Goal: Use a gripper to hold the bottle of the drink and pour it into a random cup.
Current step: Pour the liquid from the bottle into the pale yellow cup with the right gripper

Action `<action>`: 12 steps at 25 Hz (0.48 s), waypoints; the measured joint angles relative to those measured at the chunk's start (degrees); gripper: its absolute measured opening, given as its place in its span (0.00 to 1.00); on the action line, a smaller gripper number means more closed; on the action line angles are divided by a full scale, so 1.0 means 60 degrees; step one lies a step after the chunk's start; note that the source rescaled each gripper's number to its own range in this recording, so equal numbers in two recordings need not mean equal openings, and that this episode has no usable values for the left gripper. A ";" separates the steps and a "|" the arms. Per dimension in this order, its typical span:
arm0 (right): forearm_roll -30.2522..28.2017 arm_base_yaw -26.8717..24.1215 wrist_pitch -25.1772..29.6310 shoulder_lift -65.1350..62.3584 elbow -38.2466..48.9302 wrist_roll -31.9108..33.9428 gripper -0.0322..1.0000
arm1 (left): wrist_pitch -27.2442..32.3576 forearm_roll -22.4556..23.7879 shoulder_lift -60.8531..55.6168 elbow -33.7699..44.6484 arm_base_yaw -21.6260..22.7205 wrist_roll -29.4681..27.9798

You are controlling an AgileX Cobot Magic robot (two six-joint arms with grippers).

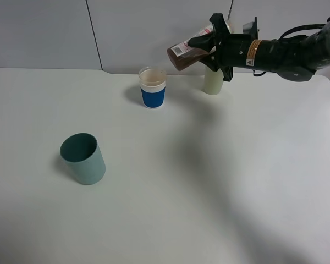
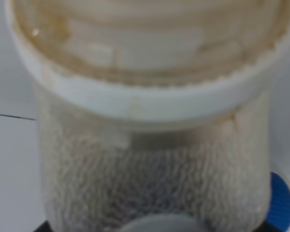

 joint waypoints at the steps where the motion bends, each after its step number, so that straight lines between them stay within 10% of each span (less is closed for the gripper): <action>1: 0.0038 -0.0013 -0.0180 0.0121 -0.0078 0.0000 0.04 | 0.0000 0.0000 0.0000 0.0000 0.0000 0.0000; 12: 0.0694 -0.0025 -0.0503 0.0674 -0.0669 0.0298 0.04 | 0.0000 0.0000 0.0000 0.0000 0.0000 0.0000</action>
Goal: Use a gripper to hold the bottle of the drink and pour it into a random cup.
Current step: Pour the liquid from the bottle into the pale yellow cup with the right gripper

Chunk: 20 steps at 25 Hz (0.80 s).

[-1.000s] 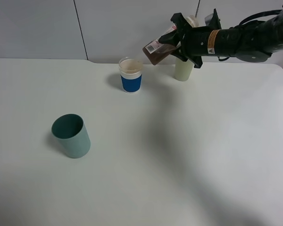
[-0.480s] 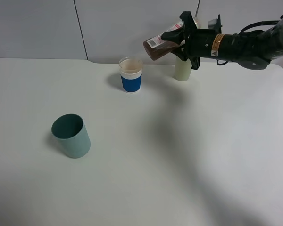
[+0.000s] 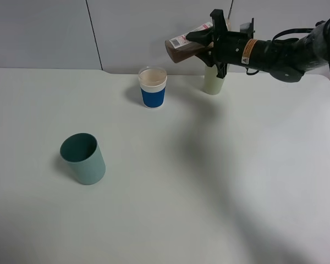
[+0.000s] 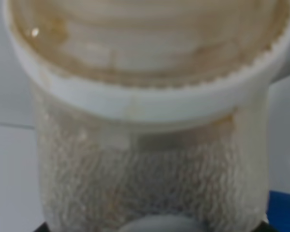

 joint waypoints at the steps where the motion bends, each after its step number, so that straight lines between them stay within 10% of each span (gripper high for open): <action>1: 0.0095 0.0000 -0.0030 0.0022 -0.0004 0.0022 0.04 | 0.0000 0.0000 0.0000 0.0000 0.0000 0.0000; 20: 0.1019 0.0000 -0.0944 0.0302 -0.0030 0.0021 0.04 | 0.0000 0.0000 0.0000 0.0000 0.0000 0.0000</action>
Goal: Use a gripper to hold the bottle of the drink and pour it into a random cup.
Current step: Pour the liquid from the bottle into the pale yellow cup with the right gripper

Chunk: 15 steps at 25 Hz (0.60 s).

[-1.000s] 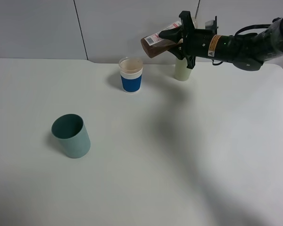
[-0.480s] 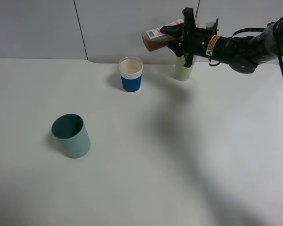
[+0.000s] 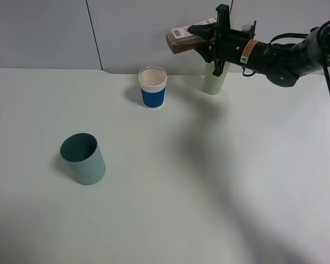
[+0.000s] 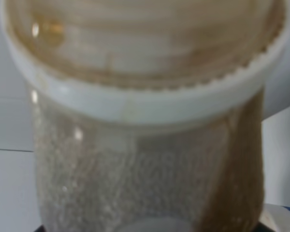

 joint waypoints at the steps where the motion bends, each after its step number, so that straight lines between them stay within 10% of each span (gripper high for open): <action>1: 0.0026 0.0000 -0.0027 0.0000 0.0000 0.0000 0.04 | 0.0000 0.0000 0.0000 0.0000 0.0000 0.0000; 15: 0.0116 0.0267 -0.0078 0.0000 0.0000 0.0063 0.04 | 0.0000 0.0000 0.0000 0.0000 0.0000 0.0000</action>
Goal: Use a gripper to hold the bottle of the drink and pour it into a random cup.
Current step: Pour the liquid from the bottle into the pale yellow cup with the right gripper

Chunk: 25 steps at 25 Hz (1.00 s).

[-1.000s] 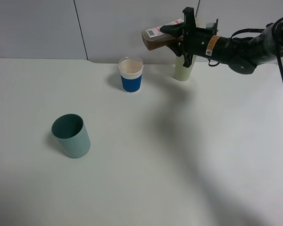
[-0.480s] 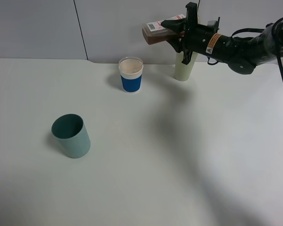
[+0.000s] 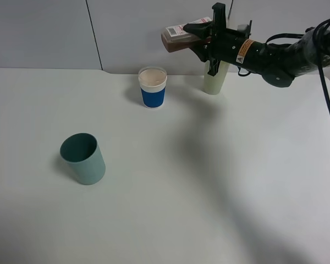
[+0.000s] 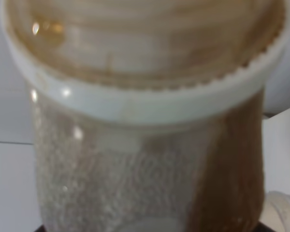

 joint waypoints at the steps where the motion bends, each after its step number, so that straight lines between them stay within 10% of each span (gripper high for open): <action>1: 0.0020 0.0012 -0.0015 0.0000 0.0000 0.0000 0.04 | 0.0000 0.0000 0.0000 0.0000 0.0000 0.0000; 25: 0.1196 0.0201 -0.0195 0.0000 0.0000 0.0265 0.04 | 0.0000 0.0000 0.0000 0.0000 0.0000 0.0000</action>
